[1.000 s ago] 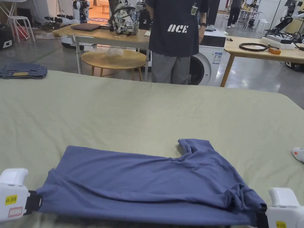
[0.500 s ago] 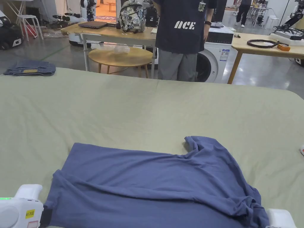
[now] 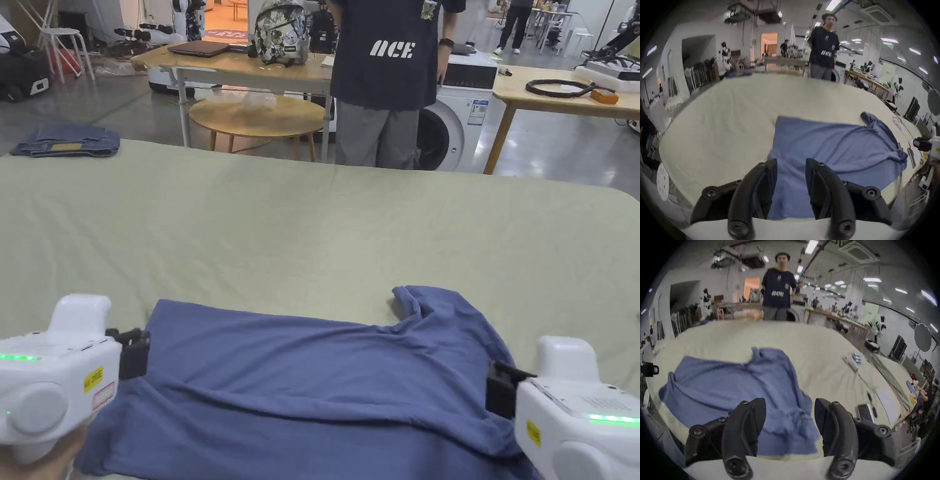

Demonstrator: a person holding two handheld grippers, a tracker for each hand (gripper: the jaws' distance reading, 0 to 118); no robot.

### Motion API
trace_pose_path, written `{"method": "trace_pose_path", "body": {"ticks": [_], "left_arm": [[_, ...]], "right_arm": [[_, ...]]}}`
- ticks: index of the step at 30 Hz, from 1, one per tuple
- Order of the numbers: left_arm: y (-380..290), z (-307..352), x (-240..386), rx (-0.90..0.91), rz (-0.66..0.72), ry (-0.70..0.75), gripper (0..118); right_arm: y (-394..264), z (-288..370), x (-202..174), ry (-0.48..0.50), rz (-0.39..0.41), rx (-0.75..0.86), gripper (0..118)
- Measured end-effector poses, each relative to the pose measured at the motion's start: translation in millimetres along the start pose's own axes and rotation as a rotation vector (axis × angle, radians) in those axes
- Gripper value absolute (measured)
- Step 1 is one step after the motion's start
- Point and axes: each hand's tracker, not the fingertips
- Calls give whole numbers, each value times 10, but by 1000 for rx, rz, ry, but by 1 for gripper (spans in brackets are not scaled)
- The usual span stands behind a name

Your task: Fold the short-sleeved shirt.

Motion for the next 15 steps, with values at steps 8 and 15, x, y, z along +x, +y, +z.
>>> {"method": "trace_pose_path", "body": {"ticks": [8, 15], "left_arm": [[103, 107, 466, 199, -74, 81, 4], [272, -150, 367, 158, -1, 45, 0]], "right_arm": [[127, -131, -470, 70, -53, 94, 7], [164, -219, -644, 126, -60, 127, 0]]}}
